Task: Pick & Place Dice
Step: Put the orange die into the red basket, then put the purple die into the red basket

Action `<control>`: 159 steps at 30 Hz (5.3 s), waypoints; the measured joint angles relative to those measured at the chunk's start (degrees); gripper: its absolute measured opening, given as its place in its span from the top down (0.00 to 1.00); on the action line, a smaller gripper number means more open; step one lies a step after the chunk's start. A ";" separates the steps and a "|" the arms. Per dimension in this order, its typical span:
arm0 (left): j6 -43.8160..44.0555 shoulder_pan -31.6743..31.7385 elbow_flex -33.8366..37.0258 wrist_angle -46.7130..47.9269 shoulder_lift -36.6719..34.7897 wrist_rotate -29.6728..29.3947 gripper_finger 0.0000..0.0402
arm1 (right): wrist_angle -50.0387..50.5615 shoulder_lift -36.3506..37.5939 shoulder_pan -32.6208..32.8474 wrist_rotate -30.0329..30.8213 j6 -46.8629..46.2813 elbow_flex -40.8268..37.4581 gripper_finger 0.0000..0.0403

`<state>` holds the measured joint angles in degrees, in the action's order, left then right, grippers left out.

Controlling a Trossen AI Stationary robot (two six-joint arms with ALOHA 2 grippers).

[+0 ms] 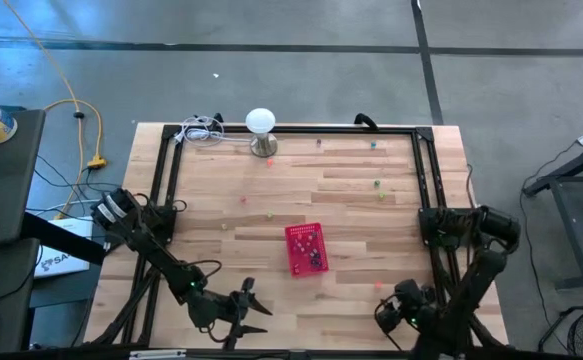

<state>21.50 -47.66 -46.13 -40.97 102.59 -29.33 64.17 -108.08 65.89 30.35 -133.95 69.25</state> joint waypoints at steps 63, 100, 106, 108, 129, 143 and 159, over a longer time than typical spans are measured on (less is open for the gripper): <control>-0.07 0.02 0.04 2.49 0.07 0.82 0.51 | -1.73 -8.04 -10.21 -7.25 10.80 0.20 0.83; -0.04 1.97 0.17 8.25 0.37 0.93 0.51 | -38.21 -7.75 -38.25 12.41 76.70 10.71 0.88; 0.98 2.01 0.17 9.21 0.37 0.91 0.51 | -35.90 -7.75 -39.47 12.55 74.34 10.71 0.86; 1.80 2.01 0.17 9.82 0.37 0.91 0.51 | -36.02 -7.75 -39.24 12.71 74.52 10.71 0.86; 2.56 2.01 0.17 9.91 0.37 0.89 0.51 | -35.86 -7.64 -39.02 11.68 76.43 10.71 0.47; 2.56 2.01 0.17 10.38 0.35 1.34 0.51 | -29.20 2.31 -26.37 14.33 74.28 10.74 0.44; 4.28 2.34 0.17 10.33 0.33 1.32 0.51 | 3.38 2.54 -3.00 5.22 10.20 10.73 0.44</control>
<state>25.78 -45.32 -45.95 -30.64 102.92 -28.01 67.55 -105.54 62.89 35.57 -123.75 79.99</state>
